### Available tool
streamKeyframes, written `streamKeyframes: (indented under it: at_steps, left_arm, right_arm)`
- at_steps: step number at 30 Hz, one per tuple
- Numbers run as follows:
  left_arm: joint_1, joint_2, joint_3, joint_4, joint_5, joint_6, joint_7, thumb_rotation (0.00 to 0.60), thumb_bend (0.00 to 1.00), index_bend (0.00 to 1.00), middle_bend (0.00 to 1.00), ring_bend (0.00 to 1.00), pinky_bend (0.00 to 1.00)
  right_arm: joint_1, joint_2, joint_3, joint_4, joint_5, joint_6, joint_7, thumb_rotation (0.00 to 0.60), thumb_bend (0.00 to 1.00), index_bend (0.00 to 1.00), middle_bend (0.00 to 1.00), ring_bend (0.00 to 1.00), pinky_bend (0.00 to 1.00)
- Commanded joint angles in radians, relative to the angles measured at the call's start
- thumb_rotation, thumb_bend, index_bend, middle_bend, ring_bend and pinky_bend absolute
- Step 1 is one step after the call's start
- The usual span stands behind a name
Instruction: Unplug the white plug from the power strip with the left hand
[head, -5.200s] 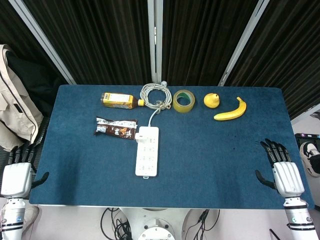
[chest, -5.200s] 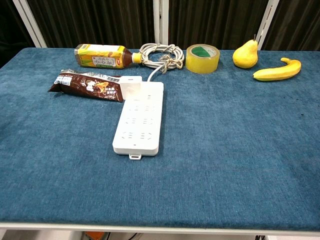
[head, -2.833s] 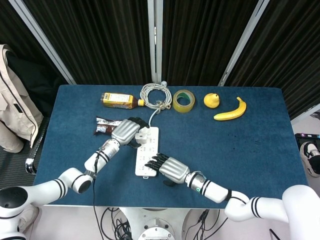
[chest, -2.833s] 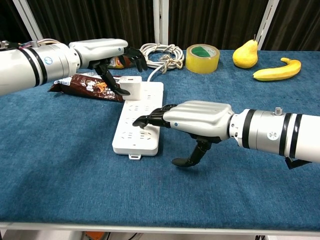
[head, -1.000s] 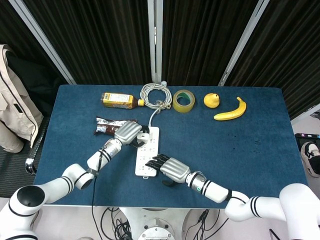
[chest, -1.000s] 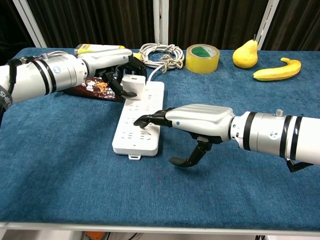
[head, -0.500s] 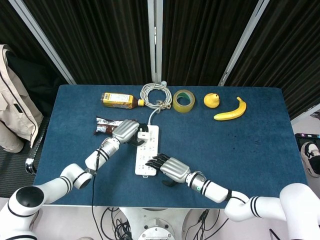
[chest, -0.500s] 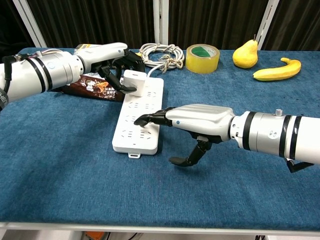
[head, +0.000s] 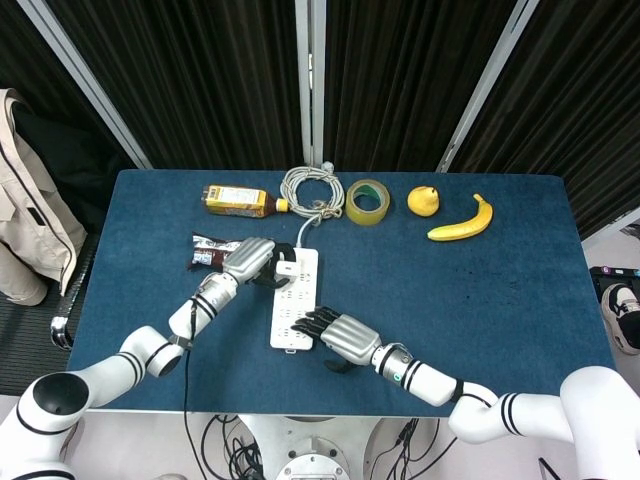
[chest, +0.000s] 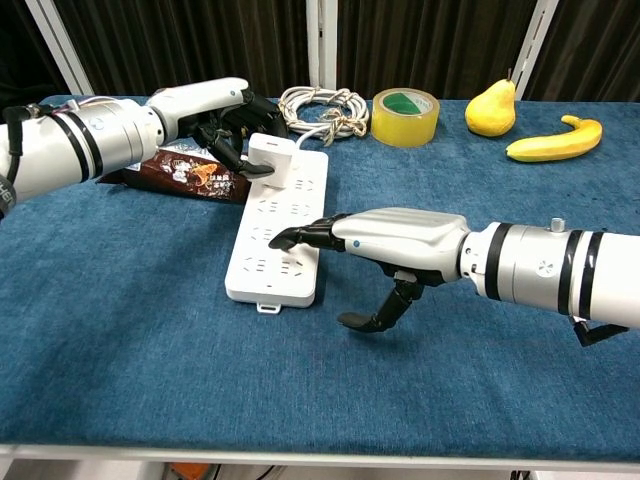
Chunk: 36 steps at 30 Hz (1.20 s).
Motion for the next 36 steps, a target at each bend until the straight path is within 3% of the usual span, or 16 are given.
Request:
streamKeyframes:
  at_steps: [1,7,12,19,24,28,31,34,36]
  left_arm:
    - [0.001,-0.002,-0.001,0.008,0.0,0.004,-0.029,0.6,0.39,0.55,0.6,0.49,0.58]
    - [0.001,-0.005,-0.002,0.02,0.004,0.015,-0.064,0.6,0.39,0.55,0.6,0.49,0.58]
    - [0.02,0.011,-0.02,0.011,0.005,0.089,-0.05,0.6,0.39,0.54,0.59,0.48,0.58]
    - [0.098,0.072,-0.015,-0.034,-0.02,0.169,0.108,0.6,0.38,0.51,0.57,0.46,0.53]
    - [0.185,0.126,0.01,-0.101,-0.054,0.212,0.274,0.6,0.38,0.5,0.56,0.43,0.46]
    - [0.235,0.179,0.051,-0.2,-0.072,0.197,0.428,0.6,0.34,0.45,0.48,0.33,0.35]
    - [0.252,0.226,0.07,-0.298,-0.105,0.148,0.543,0.6,0.28,0.31,0.32,0.17,0.22]
    - [0.266,0.262,0.058,-0.376,-0.143,0.143,0.622,0.6,0.2,0.19,0.19,0.05,0.12]
    - [0.289,0.295,0.04,-0.429,-0.175,0.179,0.686,0.6,0.16,0.17,0.17,0.04,0.11]
  right_arm:
    - [-0.001,0.001,0.0,-0.002,0.001,0.0,-0.002,0.6,0.32,0.06,0.16,0.0,0.03]
    - [-0.003,0.0,0.002,-0.004,0.0,0.009,0.001,0.6,0.32,0.06,0.16,0.0,0.03]
    - [-0.015,0.007,0.008,-0.011,-0.023,0.058,0.017,0.6,0.32,0.06,0.15,0.0,0.03]
    - [-0.056,0.061,0.014,-0.05,-0.066,0.18,0.02,0.6,0.32,0.06,0.14,0.0,0.03]
    - [-0.127,0.165,0.009,-0.123,-0.074,0.299,-0.039,0.6,0.32,0.06,0.14,0.0,0.03]
    - [-0.198,0.267,0.012,-0.186,-0.06,0.403,-0.08,0.6,0.32,0.06,0.14,0.0,0.03]
    - [-0.252,0.338,0.02,-0.227,-0.044,0.475,-0.1,0.6,0.32,0.06,0.14,0.0,0.03]
    - [-0.291,0.382,0.025,-0.248,-0.026,0.519,-0.109,0.6,0.3,0.05,0.14,0.0,0.03]
    - [-0.32,0.415,0.026,-0.265,-0.009,0.542,-0.122,0.6,0.26,0.03,0.13,0.0,0.03]
